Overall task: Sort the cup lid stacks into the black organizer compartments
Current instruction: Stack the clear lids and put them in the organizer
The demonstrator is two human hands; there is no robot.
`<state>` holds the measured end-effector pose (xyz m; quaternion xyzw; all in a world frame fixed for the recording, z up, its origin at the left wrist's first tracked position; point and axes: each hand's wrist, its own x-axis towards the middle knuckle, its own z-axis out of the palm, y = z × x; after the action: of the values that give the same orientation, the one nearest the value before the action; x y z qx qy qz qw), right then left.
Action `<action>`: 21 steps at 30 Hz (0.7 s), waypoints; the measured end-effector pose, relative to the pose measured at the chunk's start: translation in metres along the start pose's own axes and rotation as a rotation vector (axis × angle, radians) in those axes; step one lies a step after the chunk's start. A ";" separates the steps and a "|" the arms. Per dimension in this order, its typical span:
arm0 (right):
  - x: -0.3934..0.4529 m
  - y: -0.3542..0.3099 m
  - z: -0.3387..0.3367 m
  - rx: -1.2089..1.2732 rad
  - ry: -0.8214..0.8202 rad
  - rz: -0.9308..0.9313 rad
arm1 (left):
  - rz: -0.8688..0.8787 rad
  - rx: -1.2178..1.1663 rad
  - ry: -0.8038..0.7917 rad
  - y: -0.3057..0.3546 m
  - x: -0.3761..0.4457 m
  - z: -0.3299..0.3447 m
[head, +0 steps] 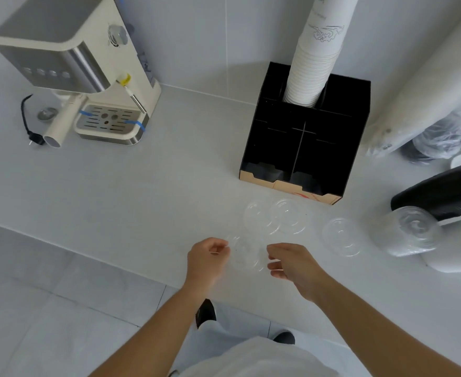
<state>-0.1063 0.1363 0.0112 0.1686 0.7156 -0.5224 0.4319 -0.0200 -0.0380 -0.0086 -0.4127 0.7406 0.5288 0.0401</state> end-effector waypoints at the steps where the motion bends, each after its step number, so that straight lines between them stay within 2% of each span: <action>1: 0.001 -0.001 0.004 -0.002 -0.008 0.002 | 0.002 0.013 0.006 -0.001 0.003 -0.002; 10: 0.000 -0.006 0.014 -0.047 -0.035 0.029 | 0.028 0.108 0.017 -0.003 0.018 -0.004; 17: 0.005 -0.007 0.018 -0.056 -0.022 0.076 | 0.015 0.193 -0.080 0.002 0.020 -0.006; 21: 0.010 -0.006 0.022 0.031 -0.031 0.130 | 0.029 0.191 -0.104 0.004 0.022 -0.004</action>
<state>-0.1063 0.1122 0.0053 0.2131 0.6883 -0.5068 0.4733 -0.0356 -0.0529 -0.0143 -0.3680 0.7905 0.4771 0.1099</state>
